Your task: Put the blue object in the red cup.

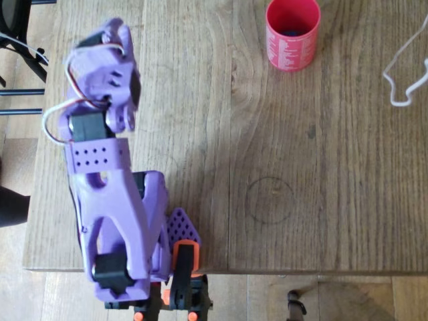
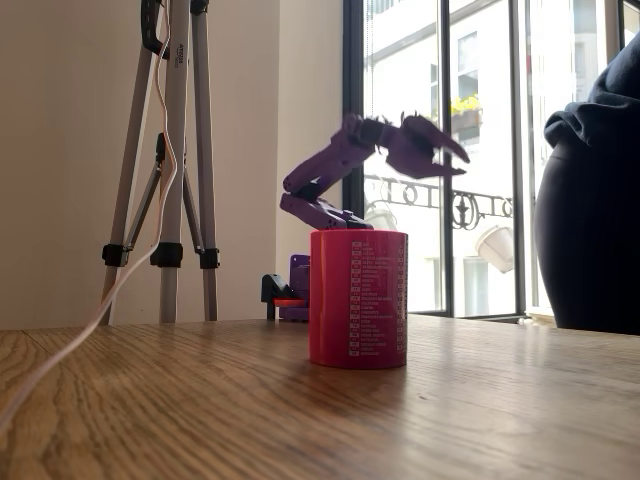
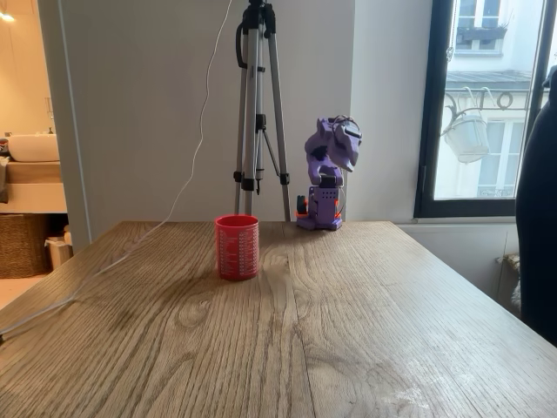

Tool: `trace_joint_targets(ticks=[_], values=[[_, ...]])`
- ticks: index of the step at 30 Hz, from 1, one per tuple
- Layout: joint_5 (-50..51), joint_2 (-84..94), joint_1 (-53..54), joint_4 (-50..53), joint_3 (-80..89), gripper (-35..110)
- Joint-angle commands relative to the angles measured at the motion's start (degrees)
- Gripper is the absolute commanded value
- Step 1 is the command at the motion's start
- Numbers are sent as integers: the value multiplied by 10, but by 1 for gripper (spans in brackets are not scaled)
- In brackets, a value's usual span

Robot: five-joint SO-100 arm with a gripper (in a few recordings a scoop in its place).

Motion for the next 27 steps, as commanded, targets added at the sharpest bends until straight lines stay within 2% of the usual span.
trace_joint_targets(ticks=[1,7,14,27], values=[[43,83,13,51,91,1],[92,142,36,156,156,1],[89,257,67,243,250,1],[95,259,80,243,250,1]])
